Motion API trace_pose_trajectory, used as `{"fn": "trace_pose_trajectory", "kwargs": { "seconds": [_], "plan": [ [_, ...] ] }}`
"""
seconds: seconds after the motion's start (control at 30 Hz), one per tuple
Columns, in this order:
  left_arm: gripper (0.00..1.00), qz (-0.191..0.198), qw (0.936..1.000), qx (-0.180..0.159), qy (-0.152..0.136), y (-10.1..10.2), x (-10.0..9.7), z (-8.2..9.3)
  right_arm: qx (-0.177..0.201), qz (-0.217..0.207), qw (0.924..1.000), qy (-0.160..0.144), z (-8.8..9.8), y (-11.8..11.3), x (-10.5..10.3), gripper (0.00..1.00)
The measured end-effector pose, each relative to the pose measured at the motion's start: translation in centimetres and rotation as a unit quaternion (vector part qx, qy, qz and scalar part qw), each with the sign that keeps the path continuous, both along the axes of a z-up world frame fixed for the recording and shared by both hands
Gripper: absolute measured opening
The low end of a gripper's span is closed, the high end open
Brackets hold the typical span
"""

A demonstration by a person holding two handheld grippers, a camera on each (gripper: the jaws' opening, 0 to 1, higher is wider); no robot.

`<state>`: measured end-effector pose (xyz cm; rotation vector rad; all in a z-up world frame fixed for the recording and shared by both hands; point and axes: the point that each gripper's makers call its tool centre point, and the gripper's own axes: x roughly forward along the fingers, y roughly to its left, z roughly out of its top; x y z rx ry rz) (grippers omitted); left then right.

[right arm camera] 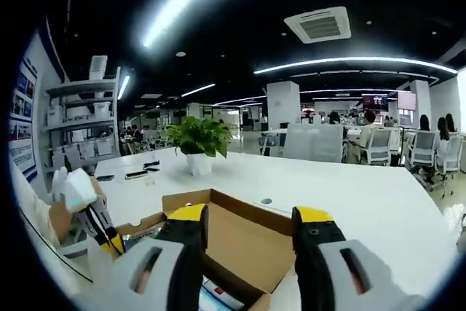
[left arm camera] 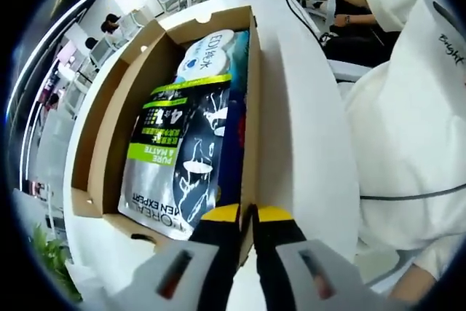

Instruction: Operate the shoe box by opening the lid, removing the specified soft item, and placing it in the target area until the item is outside and the box remains undamaged.

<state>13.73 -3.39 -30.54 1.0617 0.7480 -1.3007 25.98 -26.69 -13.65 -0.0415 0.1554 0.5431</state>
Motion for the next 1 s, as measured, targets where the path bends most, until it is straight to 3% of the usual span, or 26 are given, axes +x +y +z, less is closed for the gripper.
{"fn": "trace_pose_trajectory", "kwargs": {
  "seconds": [0.07,0.1,0.17,0.23,0.3,0.37,0.6,0.73,0.87,1.0],
  "plan": [
    [0.06,0.009,0.9999,-0.003,0.008,-0.1,0.1,0.1,-0.017,0.006,0.9998,-0.001,-0.5,-0.1,-0.2,0.57],
    [0.06,0.012,0.9999,-0.002,0.012,-0.1,0.0,0.0,-0.024,0.007,0.9996,0.013,-1.3,-0.1,-0.4,0.61],
    [0.06,-0.012,0.9999,0.006,-0.001,-0.1,-0.1,0.0,-0.03,0.011,0.9994,0.01,-1.7,0.0,-0.7,0.62],
    [0.06,-0.037,0.998,0.049,-0.018,0.3,0.0,-0.8,-0.031,0.01,0.9993,0.02,-2.1,-0.1,-1.0,0.56],
    [0.06,-0.026,0.9981,0.055,-0.01,0.3,0.0,-1.6,-0.023,0.019,0.9992,0.028,-2.3,0.1,-1.4,0.47],
    [0.06,-0.032,0.9967,0.074,-0.01,0.7,0.1,-1.9,-0.023,0.022,0.9991,0.029,-2.5,0.3,-1.7,0.49],
    [0.07,-0.022,0.9985,0.05,0.001,0.6,0.1,-1.0,-0.036,0.032,0.9985,0.026,-3.3,1.0,-2.4,0.51],
    [0.07,-0.027,0.9994,0.021,-0.003,0.0,-0.2,-0.3,-0.015,0.042,0.9982,0.04,-4.0,1.1,-2.0,0.51],
    [0.08,-0.017,0.9998,0.008,-0.007,0.2,0.2,-0.3,-0.008,0.052,0.9976,0.046,-4.2,1.4,-2.7,0.4],
    [0.09,-0.034,0.9991,-0.009,-0.022,0.2,0.0,-1.0,0.008,0.061,0.9973,0.041,-3.5,1.4,-3.1,0.41]
  ]
}}
